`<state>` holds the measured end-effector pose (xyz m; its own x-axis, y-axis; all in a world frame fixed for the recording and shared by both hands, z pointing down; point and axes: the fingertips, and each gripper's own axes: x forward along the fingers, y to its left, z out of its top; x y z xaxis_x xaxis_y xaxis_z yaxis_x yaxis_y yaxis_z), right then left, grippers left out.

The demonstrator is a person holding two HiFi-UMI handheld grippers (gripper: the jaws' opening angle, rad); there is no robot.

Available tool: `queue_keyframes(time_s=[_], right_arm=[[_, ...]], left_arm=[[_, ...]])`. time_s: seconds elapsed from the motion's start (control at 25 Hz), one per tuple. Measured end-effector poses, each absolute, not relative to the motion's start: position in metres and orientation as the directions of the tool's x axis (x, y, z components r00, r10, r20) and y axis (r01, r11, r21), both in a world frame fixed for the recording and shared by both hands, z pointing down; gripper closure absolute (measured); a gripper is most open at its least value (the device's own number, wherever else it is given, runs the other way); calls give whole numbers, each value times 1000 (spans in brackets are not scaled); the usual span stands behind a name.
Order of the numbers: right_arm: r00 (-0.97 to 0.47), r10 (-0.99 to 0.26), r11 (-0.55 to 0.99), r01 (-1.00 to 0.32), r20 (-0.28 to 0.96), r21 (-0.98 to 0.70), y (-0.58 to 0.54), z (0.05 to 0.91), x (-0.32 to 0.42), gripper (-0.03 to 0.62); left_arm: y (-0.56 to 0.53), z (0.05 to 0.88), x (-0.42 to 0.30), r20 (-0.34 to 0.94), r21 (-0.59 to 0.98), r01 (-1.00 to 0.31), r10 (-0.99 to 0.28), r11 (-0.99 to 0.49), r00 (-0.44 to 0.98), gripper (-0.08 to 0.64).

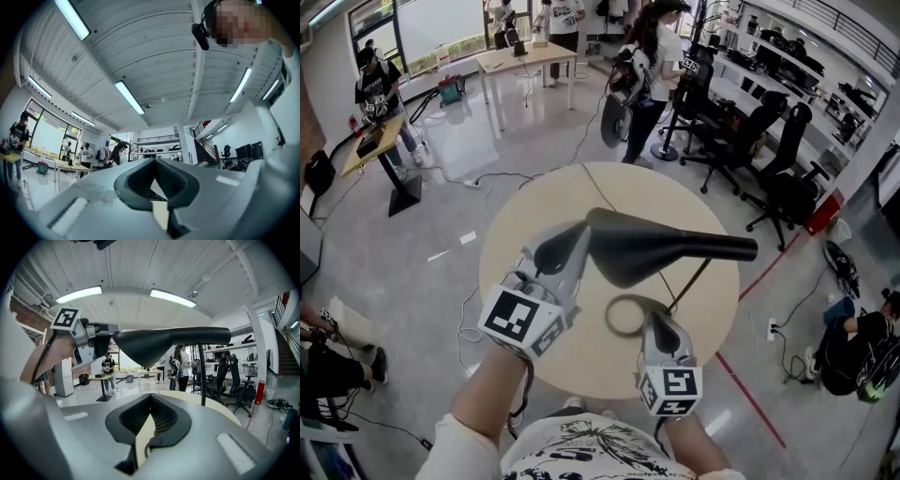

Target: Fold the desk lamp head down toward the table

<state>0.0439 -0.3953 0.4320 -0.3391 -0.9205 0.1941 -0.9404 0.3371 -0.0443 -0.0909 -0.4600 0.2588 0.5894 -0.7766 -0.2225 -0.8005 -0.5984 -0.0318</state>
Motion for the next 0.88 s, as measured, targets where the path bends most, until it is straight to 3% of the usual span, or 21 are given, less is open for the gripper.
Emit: queue_keyframes(time_s=[0.32, 0.88], right_arm=[[-296, -928, 296, -955, 228, -36, -388, 442, 53, 583], [-235, -930, 247, -969, 282, 5, -370, 451, 51, 584]], left_arm=[[-463, 307, -95, -140, 92, -774, -777, -627, 613, 555], [-457, 398, -67, 69, 149, -722, -721, -676, 690, 555]])
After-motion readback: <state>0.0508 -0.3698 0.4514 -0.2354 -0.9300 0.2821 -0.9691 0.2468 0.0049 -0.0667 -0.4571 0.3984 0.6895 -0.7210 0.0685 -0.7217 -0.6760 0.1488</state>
